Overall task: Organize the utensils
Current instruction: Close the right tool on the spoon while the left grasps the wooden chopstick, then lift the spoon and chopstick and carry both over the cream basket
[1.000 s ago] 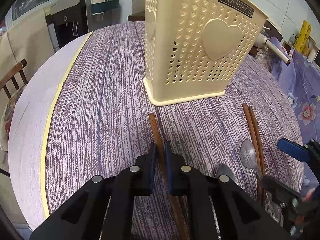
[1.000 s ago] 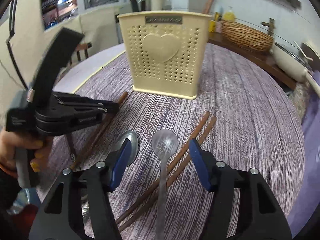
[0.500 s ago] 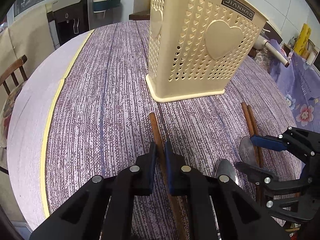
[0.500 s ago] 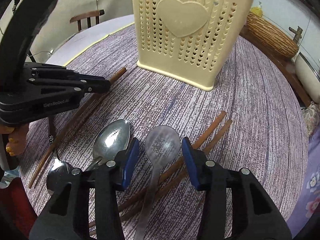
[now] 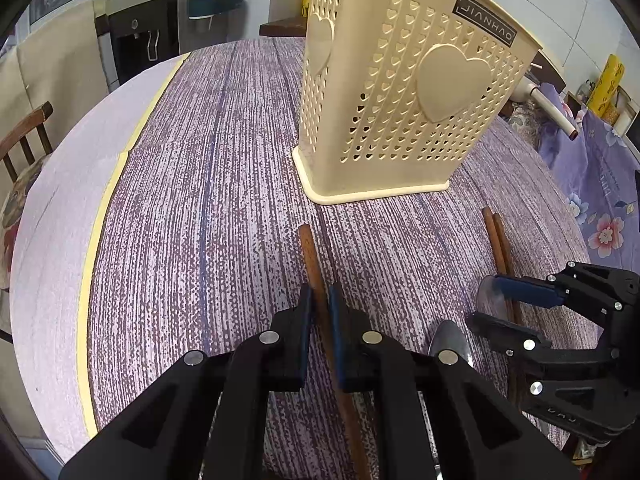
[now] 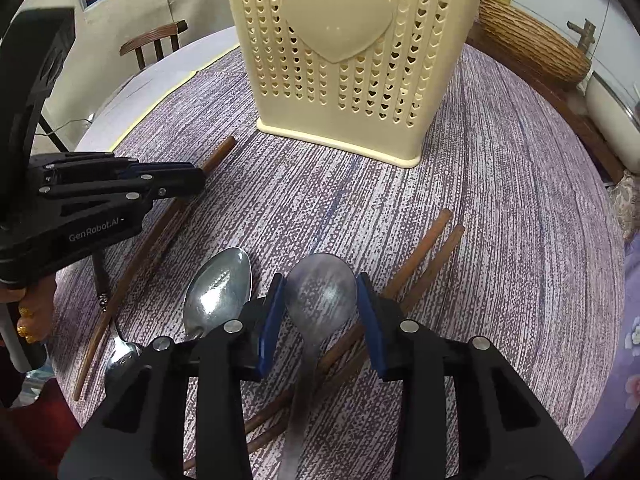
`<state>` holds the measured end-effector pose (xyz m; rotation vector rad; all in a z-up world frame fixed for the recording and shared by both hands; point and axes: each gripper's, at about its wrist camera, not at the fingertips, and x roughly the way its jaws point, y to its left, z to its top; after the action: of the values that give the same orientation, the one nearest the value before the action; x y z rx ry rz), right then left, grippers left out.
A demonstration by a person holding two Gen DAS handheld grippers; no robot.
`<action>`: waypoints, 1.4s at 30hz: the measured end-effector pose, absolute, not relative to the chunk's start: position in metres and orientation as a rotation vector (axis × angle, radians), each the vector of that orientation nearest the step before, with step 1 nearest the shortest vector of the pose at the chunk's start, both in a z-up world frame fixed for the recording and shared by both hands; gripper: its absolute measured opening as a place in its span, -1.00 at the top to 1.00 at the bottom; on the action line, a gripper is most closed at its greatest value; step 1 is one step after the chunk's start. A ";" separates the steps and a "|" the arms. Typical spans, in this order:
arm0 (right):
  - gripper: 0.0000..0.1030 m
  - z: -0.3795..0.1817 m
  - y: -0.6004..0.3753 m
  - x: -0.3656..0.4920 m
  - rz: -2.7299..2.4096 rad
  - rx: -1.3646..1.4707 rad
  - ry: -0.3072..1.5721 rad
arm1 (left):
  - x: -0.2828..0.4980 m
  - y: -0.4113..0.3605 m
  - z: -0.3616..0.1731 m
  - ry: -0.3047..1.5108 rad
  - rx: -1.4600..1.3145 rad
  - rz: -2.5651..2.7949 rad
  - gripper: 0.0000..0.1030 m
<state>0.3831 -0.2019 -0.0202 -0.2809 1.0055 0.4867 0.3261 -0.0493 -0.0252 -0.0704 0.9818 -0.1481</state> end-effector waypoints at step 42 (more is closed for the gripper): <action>0.28 0.059 -0.236 0.342 0.451 -0.022 0.786 | 0.293 -0.049 0.061 0.754 -0.150 -0.189 0.85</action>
<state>0.3423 -0.2364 0.0594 -0.0221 0.7855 0.4509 0.2929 -0.0485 0.0614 -0.1503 0.7542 -0.1888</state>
